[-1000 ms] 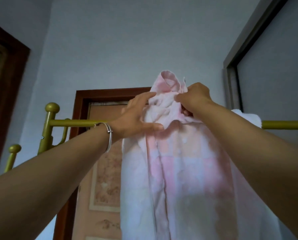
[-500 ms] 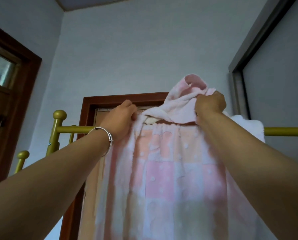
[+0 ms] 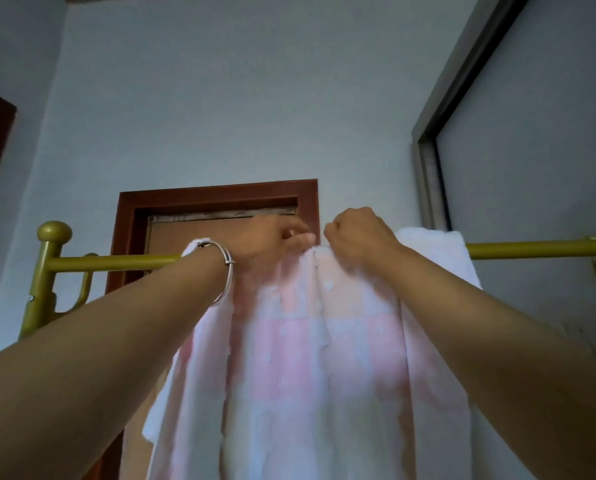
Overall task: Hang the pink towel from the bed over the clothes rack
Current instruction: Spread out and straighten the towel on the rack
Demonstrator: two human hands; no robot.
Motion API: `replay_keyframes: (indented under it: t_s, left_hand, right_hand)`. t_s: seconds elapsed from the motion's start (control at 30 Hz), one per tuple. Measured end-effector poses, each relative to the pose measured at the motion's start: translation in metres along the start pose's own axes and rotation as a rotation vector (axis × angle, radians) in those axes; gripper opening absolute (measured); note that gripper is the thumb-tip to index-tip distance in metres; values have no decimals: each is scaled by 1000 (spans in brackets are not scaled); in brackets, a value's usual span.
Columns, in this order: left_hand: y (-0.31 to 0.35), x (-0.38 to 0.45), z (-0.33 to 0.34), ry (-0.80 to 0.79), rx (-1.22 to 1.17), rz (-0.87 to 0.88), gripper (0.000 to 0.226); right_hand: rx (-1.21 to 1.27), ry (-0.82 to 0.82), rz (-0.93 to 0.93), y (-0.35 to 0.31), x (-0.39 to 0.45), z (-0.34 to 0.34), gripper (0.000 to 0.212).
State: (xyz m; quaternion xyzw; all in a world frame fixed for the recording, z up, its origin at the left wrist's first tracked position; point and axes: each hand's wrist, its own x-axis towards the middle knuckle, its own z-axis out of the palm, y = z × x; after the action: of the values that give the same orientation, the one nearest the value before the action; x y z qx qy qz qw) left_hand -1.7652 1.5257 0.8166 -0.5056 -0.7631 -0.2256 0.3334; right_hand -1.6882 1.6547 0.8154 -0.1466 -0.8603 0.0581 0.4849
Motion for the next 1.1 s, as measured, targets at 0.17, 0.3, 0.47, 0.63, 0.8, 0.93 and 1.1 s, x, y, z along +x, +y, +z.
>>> replay_keyframes:
  t_s: [0.17,0.3,0.47,0.63,0.8,0.93,1.1]
  left_hand:
    - [29,18,14,-72,18,49,30]
    - [54,25,28,-94,9,111,22]
    - [72,33,35,-117,-44,168,31]
    - [84,35,42,-120,-11,191,28]
    - [85,35,41,-135,-21,135,29]
    - [93,38,40,-145,-13,110,26]
    - [132,50,58,-107,-106,186,28]
  right_hand:
    - [-124,18,-50,20,-11,-17,29]
    - [-319,53,-32,35,-19,-33,28]
    - [-431,56,22,48,-25,-50,21]
    - [-591,9,-52,46,-25,-56,27]
    - [-658,68,-17,68,-23,-72,32]
    - [-270,136,333,117,-8,-99,33]
    - [96,113,370,146,-21,-109,30]
